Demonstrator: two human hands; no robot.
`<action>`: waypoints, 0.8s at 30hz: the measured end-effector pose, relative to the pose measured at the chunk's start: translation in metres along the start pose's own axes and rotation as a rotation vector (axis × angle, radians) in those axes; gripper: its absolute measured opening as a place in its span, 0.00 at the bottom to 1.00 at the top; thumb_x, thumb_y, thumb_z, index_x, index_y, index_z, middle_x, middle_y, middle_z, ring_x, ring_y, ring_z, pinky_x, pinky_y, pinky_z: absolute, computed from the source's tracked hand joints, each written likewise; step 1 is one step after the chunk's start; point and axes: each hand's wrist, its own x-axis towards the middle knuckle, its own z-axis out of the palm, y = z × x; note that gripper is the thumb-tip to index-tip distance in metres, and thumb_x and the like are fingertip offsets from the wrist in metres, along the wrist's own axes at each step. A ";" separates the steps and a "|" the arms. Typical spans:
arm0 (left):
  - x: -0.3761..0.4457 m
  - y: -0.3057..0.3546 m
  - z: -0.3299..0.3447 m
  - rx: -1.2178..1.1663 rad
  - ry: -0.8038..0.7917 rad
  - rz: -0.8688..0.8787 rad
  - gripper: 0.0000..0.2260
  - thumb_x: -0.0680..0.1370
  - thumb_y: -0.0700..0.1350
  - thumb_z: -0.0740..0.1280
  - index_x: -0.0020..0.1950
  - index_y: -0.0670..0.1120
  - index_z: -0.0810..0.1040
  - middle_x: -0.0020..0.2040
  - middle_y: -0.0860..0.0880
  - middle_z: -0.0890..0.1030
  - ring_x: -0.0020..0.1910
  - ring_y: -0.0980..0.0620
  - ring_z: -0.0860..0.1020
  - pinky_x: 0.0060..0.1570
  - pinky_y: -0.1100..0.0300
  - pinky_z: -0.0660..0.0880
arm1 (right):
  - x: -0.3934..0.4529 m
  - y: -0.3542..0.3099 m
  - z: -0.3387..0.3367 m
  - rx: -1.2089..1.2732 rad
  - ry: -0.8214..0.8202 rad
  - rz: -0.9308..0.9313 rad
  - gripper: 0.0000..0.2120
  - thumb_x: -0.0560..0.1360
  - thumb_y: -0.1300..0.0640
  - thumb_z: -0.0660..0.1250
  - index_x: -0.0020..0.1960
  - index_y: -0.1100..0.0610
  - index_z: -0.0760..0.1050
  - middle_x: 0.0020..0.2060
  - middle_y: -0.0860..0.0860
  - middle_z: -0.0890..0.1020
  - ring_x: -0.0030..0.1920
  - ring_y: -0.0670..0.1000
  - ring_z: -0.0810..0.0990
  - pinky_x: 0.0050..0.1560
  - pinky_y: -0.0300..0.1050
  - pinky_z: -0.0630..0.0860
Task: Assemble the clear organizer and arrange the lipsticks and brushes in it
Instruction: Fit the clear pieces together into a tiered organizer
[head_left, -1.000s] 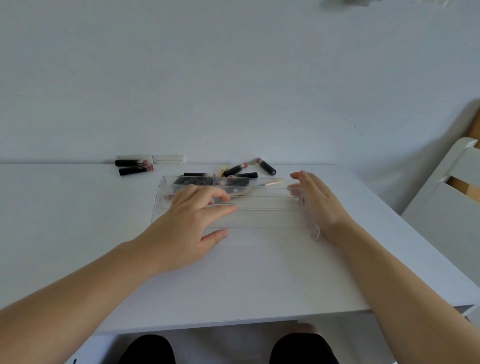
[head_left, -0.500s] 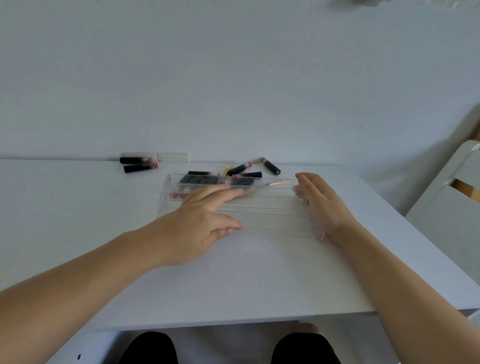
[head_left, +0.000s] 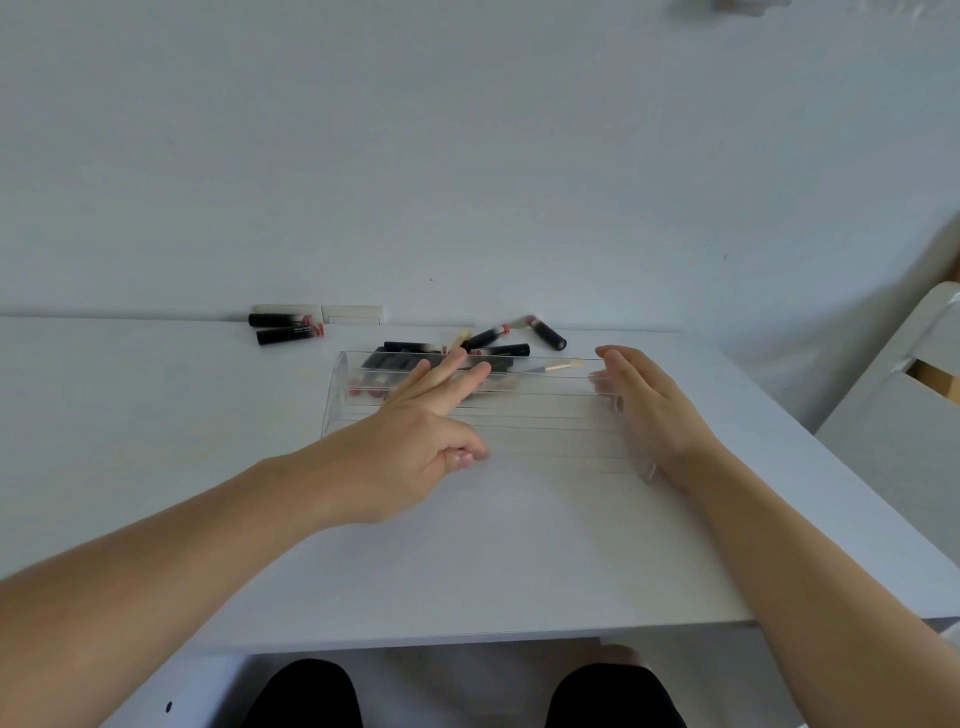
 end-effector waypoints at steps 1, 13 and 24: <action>-0.001 0.000 0.000 -0.002 -0.003 -0.003 0.12 0.85 0.43 0.61 0.61 0.49 0.84 0.84 0.51 0.47 0.80 0.60 0.32 0.76 0.63 0.32 | 0.000 0.000 0.000 0.004 0.001 0.002 0.24 0.71 0.28 0.56 0.61 0.35 0.75 0.53 0.41 0.83 0.57 0.39 0.79 0.60 0.43 0.71; -0.002 0.002 0.000 -0.017 -0.029 -0.018 0.12 0.85 0.44 0.60 0.61 0.50 0.83 0.84 0.52 0.49 0.80 0.60 0.34 0.77 0.62 0.33 | 0.003 0.002 -0.001 0.083 0.000 0.011 0.25 0.70 0.28 0.58 0.60 0.38 0.77 0.50 0.40 0.85 0.55 0.40 0.81 0.65 0.47 0.73; -0.001 0.003 0.001 0.040 0.010 -0.008 0.12 0.85 0.43 0.60 0.59 0.48 0.84 0.84 0.50 0.46 0.77 0.63 0.30 0.75 0.65 0.31 | 0.004 0.003 -0.001 0.080 -0.016 -0.006 0.20 0.76 0.34 0.58 0.63 0.40 0.76 0.52 0.42 0.84 0.56 0.40 0.81 0.56 0.40 0.72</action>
